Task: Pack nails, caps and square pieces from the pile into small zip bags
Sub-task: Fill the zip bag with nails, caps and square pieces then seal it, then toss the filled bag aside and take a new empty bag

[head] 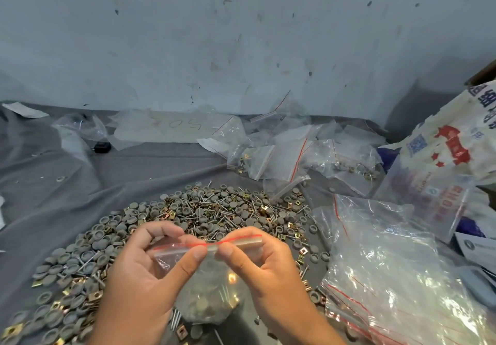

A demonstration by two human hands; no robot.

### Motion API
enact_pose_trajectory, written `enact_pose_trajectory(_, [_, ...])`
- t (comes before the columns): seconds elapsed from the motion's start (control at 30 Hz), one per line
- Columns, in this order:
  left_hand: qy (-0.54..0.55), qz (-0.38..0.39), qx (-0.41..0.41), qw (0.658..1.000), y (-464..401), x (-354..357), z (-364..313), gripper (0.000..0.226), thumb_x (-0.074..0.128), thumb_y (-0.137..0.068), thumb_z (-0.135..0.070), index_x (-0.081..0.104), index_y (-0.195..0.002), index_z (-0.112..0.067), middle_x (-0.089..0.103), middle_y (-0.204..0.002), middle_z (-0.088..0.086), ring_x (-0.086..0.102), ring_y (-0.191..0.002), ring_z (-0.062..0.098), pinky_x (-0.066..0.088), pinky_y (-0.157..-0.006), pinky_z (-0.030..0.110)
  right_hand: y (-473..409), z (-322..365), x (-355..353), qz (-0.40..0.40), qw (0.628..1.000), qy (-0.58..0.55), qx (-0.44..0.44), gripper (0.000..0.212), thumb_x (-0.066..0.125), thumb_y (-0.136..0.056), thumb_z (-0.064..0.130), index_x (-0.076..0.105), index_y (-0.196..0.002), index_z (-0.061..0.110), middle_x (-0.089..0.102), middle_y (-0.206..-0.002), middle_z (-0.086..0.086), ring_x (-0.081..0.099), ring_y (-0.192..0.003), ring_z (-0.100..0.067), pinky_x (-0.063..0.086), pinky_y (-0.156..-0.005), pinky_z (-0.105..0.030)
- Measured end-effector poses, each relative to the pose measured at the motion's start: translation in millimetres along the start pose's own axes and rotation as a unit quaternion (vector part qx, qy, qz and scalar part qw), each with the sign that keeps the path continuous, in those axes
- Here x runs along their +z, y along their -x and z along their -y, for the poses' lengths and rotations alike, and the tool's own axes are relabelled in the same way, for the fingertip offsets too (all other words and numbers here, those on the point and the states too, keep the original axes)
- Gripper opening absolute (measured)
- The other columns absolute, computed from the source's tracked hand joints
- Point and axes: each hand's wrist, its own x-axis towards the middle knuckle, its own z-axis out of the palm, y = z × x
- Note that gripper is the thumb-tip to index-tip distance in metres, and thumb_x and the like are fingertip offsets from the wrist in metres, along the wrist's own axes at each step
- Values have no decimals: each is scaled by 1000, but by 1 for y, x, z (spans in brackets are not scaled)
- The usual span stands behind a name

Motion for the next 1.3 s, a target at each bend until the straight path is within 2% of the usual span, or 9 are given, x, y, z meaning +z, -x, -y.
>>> enact_pose_trajectory(0.17, [44,4,-70,997,-3,-7,3,49,82,-51,-12,59,-93,-5,73,-74,23,71,-57,23,54,-47,19,-1,3,-6,21,999,-19,28,15,75,-89,29,76,-91,14,73,-85,1,67,-81,-9,51,-74,-18])
enact_pose_trajectory(0.33, [112,1,-129,985,-8,-11,3,52,97,-47,-33,78,-92,-13,75,-96,23,76,-82,32,60,-59,25,-6,7,-12,10,998,-41,56,23,63,-93,29,79,-92,13,78,-95,-7,69,-84,-9,51,-78,-16])
enact_pose_trajectory(0.4, [124,14,-129,984,-9,-12,2,19,77,-69,-21,80,-88,-19,74,-101,22,76,-83,29,59,-60,24,-8,9,-17,22,998,-32,55,29,56,-96,27,79,-99,9,78,-99,-7,68,-87,-11,51,-80,-17])
enact_pose_trajectory(0.57, [131,30,-128,983,-8,-14,-2,26,56,-80,-17,80,-91,-17,75,-101,18,75,-76,21,58,-57,20,-12,9,-22,39,998,18,48,33,53,-99,38,81,-98,20,78,-98,5,62,-86,-6,47,-82,-12])
enact_pose_trajectory(0.67, [133,22,-109,985,-6,-8,-6,28,54,-79,-14,77,-92,-6,75,-88,23,67,-46,10,46,-38,12,-14,6,-24,40,997,44,41,35,53,-100,41,81,-92,22,78,-101,4,68,-89,-8,49,-81,-14])
enact_pose_trajectory(0.93, [125,-84,-102,983,-15,-35,0,30,33,-104,-16,61,-113,-19,78,-99,9,76,-79,19,58,-54,21,-35,13,-59,-233,967,-70,82,30,57,-96,32,73,-91,7,61,-58,7,50,-46,0,42,-47,-12])
enact_pose_trajectory(1.1, [58,-86,-113,988,-18,-23,1,27,35,-105,-17,58,-119,-21,78,-97,5,75,-84,19,59,-56,23,-59,22,-84,-307,946,-76,71,27,51,-103,27,71,-93,11,69,-64,7,59,-58,-1,41,-65,-22])
enact_pose_trajectory(1.2, [30,-82,-114,990,-18,-16,2,26,37,-104,-19,57,-120,-22,78,-100,3,75,-88,18,57,-70,42,-86,34,-94,-308,948,-53,66,27,51,-104,29,71,-98,12,73,-69,11,64,-66,2,45,-70,-23])
enact_pose_trajectory(1.3, [31,-84,-119,989,-19,-16,1,25,38,-104,-18,58,-118,-21,78,-99,3,75,-87,18,50,-79,44,-125,48,-100,-302,935,-179,50,24,48,-106,24,67,-104,10,77,-86,7,73,-83,-3,51,-68,-18])
